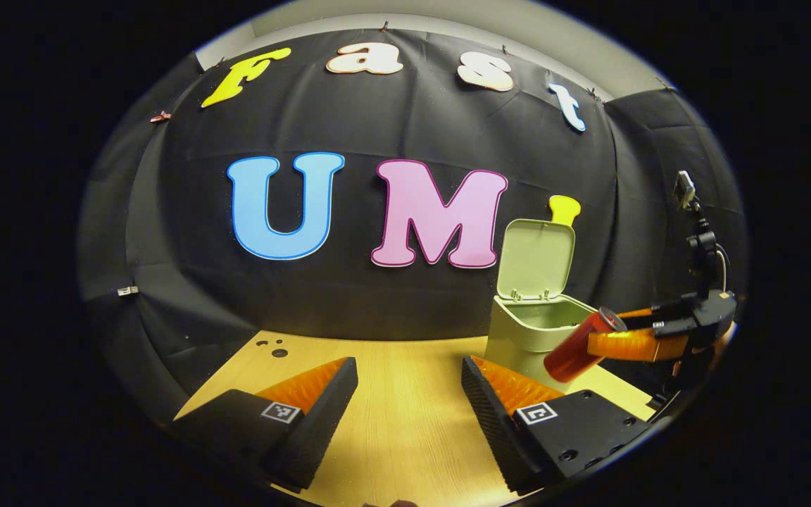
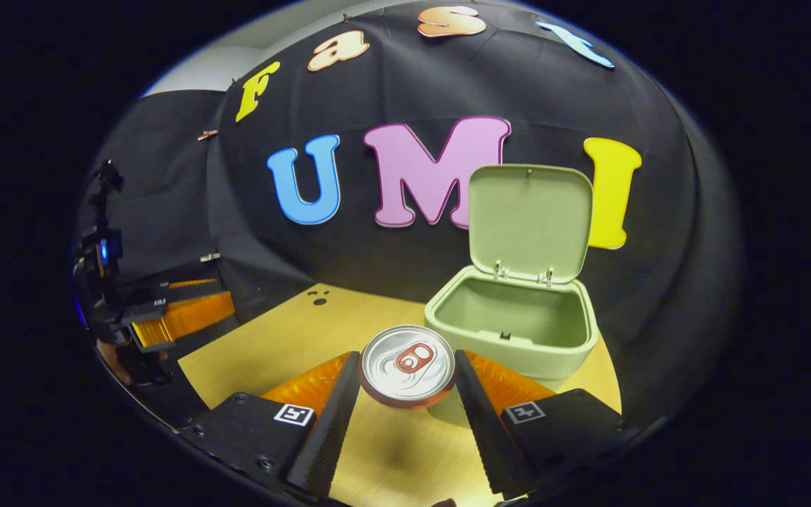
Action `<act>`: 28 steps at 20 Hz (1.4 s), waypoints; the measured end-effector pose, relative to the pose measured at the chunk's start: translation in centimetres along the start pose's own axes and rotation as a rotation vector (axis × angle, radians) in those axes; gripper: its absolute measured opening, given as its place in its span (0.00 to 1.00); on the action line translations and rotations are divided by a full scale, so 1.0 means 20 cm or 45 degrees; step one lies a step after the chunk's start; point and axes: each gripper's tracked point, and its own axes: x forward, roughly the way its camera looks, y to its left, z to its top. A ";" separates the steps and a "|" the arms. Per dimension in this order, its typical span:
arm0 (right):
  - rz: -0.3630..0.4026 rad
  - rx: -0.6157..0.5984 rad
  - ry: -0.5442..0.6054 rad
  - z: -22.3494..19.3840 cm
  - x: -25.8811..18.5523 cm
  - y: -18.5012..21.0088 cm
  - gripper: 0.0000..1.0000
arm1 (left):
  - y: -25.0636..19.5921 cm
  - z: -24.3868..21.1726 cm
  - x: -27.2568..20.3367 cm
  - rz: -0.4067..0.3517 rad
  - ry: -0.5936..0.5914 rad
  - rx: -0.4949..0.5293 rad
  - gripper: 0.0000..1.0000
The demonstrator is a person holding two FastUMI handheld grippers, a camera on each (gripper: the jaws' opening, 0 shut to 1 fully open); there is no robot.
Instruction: Press the lid of the desktop garbage bin to open it, pick up the crumpled paper on the desktop and throw it into the bin, then pick up the pop can on the desktop and drop it into the bin, and finally close the garbage bin lid.
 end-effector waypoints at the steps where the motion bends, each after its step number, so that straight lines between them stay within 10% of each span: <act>1: -0.006 0.002 -0.025 0.05 0.00 -0.02 0.83 | 0.00 0.00 0.01 0.002 0.000 -0.003 0.95; 11: -0.191 -0.016 -0.171 0.34 0.09 -0.46 0.82 | -0.06 0.00 0.06 0.007 0.010 -0.003 0.95; 28: -0.337 -0.011 0.130 0.03 0.23 -0.78 0.83 | -0.13 -0.02 0.10 -0.007 0.027 0.003 0.95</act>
